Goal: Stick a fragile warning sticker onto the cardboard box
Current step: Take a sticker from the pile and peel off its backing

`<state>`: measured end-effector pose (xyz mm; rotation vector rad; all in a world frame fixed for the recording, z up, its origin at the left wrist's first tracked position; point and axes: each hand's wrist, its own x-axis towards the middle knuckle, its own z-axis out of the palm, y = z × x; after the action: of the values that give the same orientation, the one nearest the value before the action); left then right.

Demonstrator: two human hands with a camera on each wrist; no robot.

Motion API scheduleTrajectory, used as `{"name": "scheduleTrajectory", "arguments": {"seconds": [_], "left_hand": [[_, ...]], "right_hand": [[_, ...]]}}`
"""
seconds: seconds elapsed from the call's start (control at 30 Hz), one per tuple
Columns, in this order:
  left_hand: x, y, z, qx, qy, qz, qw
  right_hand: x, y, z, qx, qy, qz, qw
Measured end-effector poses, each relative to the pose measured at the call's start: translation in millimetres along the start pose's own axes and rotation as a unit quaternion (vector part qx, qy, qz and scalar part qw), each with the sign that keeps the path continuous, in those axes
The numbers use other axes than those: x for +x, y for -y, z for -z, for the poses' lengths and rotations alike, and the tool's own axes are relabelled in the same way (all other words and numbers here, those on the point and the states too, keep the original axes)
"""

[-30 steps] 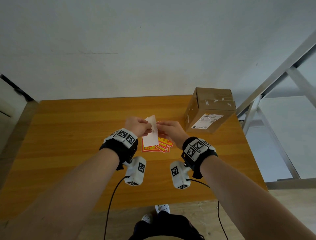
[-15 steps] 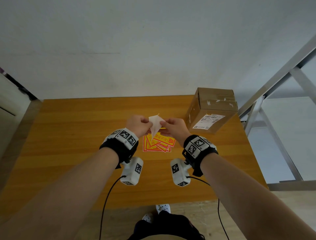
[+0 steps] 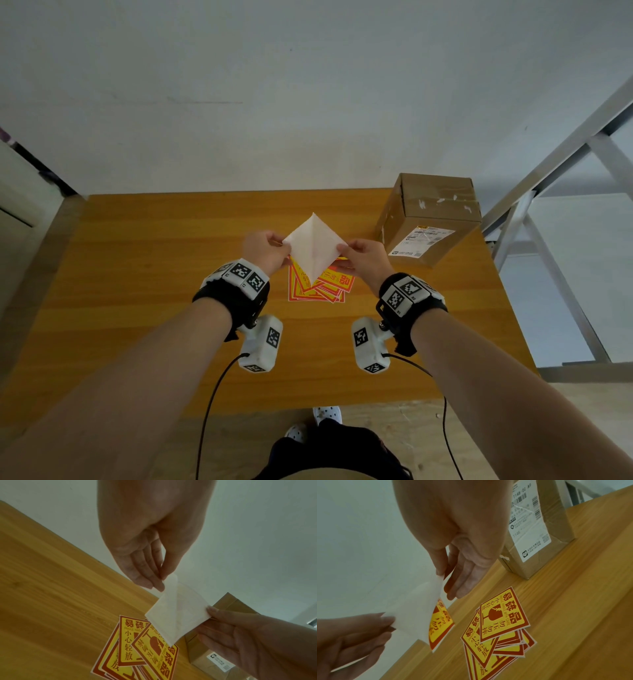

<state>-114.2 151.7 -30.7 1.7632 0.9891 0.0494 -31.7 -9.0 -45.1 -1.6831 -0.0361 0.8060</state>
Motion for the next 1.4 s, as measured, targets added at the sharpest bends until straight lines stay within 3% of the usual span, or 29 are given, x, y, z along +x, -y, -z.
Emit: {"name": "scheduleTrajectory", "arguments": {"seconds": [0.33,0.73,0.87,1.0,1.13,1.23,1.4], "left_hand": [[13,25,10,0.008,-0.025,0.055,0.998],[31,70,3,0.023,0.021,0.175,0.984],[33,78,2,0.051,0.008,0.188,0.981],[30,78,6,0.09,0.014,0.18,0.979],[20,66,13,0.229,0.056,0.148,0.961],[7,48,16,0.318,0.043,0.085,0.943],[-11,1,16,0.262,0.055,-0.068,0.961]], "right_hand": [[10,-11,16,-0.019,-0.038,-0.017,0.999],[24,-18,27,-0.07,-0.051,-0.02,0.996],[28,-17,24,-0.077,-0.047,-0.024,0.996],[27,-14,22,-0.085,-0.045,-0.017,0.995],[20,-8,21,-0.097,-0.037,0.008,0.995],[12,-1,20,-0.115,-0.035,0.034,0.992],[-3,19,17,-0.12,-0.044,0.081,0.988]]}}
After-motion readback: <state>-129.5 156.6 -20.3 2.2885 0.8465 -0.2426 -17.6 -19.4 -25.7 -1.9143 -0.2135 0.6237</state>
